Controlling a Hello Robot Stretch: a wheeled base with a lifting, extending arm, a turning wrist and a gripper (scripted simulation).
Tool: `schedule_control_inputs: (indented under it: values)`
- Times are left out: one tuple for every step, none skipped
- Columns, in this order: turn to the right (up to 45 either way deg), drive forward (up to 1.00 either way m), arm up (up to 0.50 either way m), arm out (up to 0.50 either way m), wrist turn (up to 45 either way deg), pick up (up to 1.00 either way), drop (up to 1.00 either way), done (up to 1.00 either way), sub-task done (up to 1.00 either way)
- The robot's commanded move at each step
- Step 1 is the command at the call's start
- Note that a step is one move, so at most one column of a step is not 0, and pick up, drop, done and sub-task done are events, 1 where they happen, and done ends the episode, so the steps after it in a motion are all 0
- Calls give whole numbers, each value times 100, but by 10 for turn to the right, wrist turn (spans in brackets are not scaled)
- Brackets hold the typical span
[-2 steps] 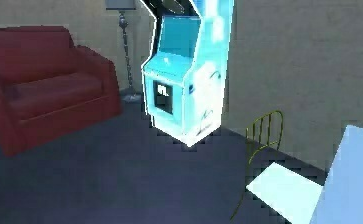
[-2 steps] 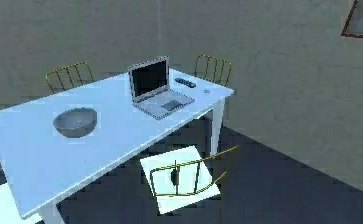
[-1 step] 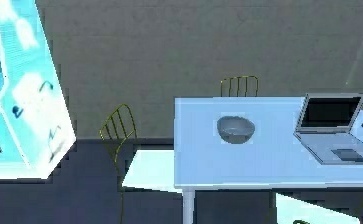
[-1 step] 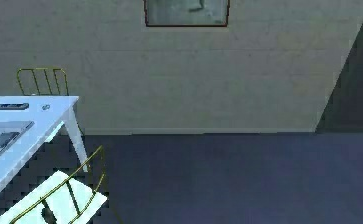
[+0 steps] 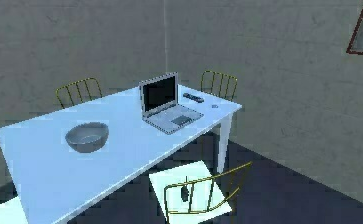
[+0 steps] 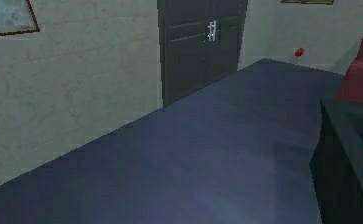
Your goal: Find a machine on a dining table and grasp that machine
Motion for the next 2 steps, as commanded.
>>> schedule_control_inputs:
  values:
    - [150, 0, 0, 0, 0, 0, 0, 0, 0]
    - [0, 45, 0, 0, 0, 0, 0, 0, 0]
